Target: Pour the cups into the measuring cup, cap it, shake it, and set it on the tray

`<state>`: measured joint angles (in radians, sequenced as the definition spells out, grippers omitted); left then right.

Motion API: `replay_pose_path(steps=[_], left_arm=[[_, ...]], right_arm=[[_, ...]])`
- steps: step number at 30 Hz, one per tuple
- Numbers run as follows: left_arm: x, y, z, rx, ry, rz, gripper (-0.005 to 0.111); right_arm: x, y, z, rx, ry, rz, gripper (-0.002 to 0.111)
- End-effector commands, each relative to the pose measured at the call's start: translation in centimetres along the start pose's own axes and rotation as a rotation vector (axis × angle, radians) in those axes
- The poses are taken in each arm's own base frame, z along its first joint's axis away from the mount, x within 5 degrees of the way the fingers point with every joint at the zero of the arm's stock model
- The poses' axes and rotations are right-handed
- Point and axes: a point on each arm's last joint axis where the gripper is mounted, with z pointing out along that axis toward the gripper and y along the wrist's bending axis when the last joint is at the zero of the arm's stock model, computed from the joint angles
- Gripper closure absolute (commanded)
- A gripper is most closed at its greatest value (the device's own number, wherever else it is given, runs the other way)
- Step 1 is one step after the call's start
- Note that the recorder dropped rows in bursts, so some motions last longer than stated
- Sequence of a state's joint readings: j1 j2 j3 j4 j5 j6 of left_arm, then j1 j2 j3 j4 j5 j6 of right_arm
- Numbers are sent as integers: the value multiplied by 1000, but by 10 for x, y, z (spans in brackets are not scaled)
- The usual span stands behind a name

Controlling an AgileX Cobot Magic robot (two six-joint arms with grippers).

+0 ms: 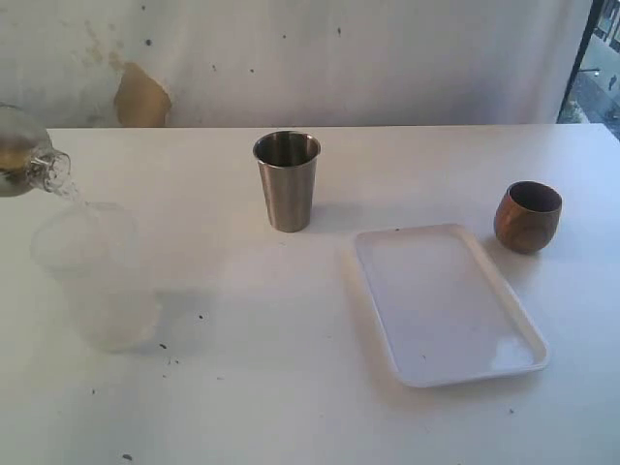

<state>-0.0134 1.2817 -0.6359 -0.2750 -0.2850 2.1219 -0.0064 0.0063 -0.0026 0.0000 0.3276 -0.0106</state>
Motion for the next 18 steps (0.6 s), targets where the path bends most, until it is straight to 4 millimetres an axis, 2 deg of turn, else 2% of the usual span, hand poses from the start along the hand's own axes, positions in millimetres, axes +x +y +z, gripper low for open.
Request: replay_pose_path(steps=[1, 18], left_arm=[[5, 13, -2, -76, 32, 4, 106], [4, 13, -2, -79, 26, 27, 106]], right_arm=[[0, 0, 0, 4, -11, 4, 108], [0, 0, 0, 4, -11, 4, 108]])
